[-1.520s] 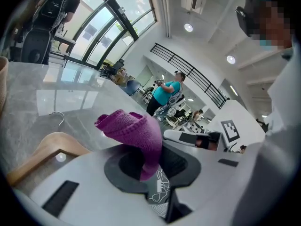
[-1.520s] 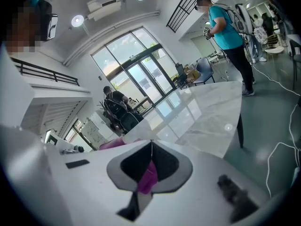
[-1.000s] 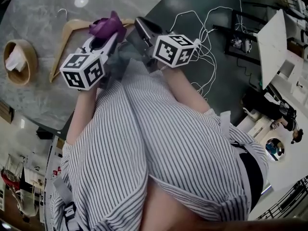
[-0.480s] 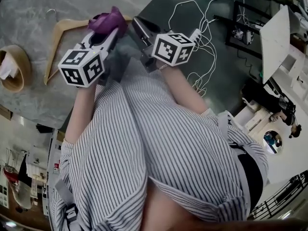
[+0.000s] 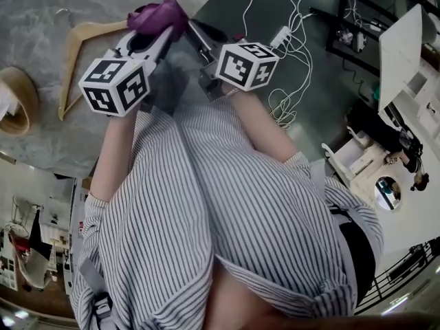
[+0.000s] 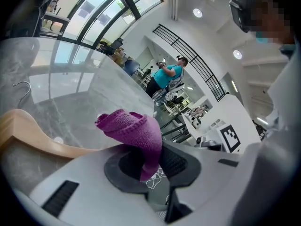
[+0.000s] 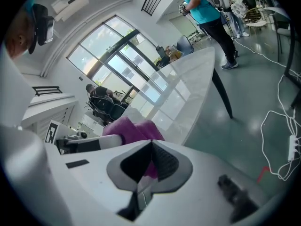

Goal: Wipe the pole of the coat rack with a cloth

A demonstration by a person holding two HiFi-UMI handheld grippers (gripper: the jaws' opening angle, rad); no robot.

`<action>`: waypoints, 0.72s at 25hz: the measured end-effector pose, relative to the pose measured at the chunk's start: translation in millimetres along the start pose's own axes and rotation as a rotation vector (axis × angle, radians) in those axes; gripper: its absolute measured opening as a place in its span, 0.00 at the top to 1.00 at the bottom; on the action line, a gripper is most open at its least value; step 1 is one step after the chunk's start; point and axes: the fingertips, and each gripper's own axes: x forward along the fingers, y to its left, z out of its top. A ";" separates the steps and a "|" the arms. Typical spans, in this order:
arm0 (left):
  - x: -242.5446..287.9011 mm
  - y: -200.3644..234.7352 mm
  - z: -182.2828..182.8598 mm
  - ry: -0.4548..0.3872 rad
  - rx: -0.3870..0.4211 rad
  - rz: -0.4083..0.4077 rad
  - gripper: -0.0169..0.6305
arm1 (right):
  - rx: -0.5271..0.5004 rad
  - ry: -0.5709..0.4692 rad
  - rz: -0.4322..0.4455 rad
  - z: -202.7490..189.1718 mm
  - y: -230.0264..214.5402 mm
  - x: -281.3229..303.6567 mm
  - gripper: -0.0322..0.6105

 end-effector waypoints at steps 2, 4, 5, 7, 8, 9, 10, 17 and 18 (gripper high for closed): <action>5.5 3.8 1.5 -0.006 -0.027 0.003 0.85 | -0.003 0.007 0.000 1.0 -4.7 5.2 0.92; 9.3 7.9 2.5 -0.012 -0.049 0.004 0.85 | -0.003 0.014 0.000 1.8 -7.5 10.8 0.92; 10.3 9.6 2.5 -0.012 -0.052 0.004 0.85 | -0.002 0.017 0.000 1.7 -7.9 13.1 0.93; 11.5 12.5 2.3 -0.010 -0.053 0.003 0.85 | -0.003 0.027 0.000 0.2 -8.3 16.2 0.92; 11.8 14.1 2.1 -0.011 -0.056 0.003 0.85 | -0.006 0.034 -0.001 -1.1 -8.7 17.1 0.92; 11.9 16.0 1.8 -0.012 -0.060 0.003 0.85 | -0.008 0.040 -0.003 -2.6 -9.4 17.9 0.92; 11.8 18.3 1.1 -0.014 -0.069 0.003 0.85 | -0.008 0.046 -0.004 -4.2 -10.3 18.8 0.92; 4.8 30.2 -0.7 -0.028 -0.105 0.003 0.85 | -0.011 0.063 -0.004 -12.6 -5.5 27.0 0.92; 4.4 31.1 -0.4 -0.029 -0.106 0.004 0.85 | -0.011 0.065 -0.002 -13.4 -4.9 27.9 0.92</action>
